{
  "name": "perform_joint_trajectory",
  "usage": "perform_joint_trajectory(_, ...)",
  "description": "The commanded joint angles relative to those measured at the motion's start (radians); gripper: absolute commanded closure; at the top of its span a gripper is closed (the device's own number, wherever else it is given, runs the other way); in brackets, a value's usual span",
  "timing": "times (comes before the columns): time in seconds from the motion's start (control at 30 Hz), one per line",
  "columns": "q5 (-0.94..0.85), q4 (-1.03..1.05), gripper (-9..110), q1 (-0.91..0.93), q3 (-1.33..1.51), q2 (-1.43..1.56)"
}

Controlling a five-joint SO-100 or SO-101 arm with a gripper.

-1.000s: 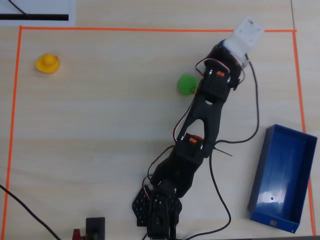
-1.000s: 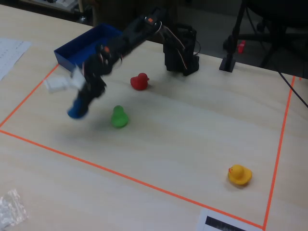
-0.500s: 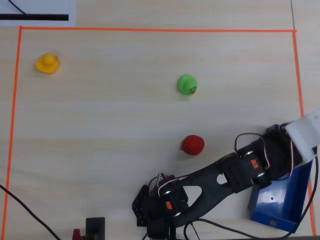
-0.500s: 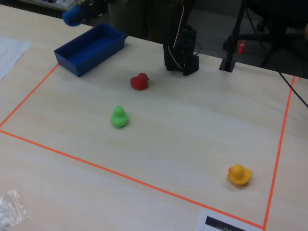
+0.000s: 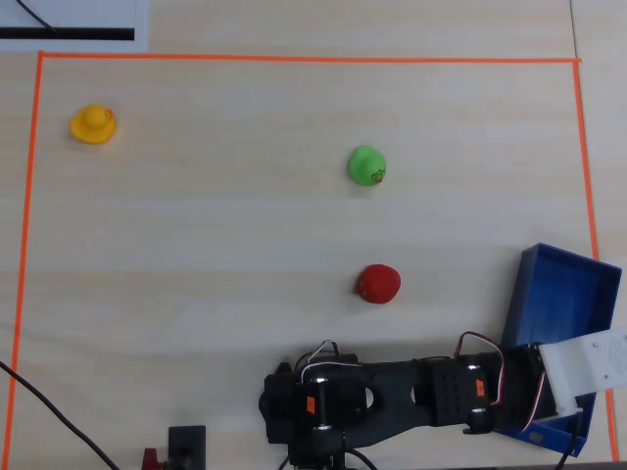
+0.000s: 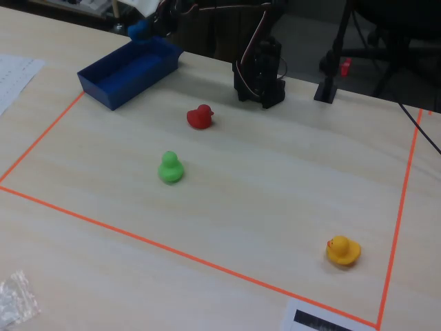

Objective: Grasp blue duck and put it into box.

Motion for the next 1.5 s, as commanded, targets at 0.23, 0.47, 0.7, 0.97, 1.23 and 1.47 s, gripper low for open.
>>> perform_joint_trajectory(0.23,-0.04,-0.322,72,0.002,0.156,-0.086)
perform_joint_trajectory(0.47,0.227,-0.29,88,-0.14,-0.081,-0.218)
perform_joint_trajectory(0.7,0.442,0.127,101,-0.489,-0.407,-0.124)
perform_joint_trajectory(0.97,0.69,0.578,101,-1.103,-0.518,0.017)
perform_joint_trajectory(1.23,0.807,0.632,101,-1.69,-0.017,0.494)
perform_joint_trajectory(1.47,0.73,0.64,101,-1.766,0.488,0.891)
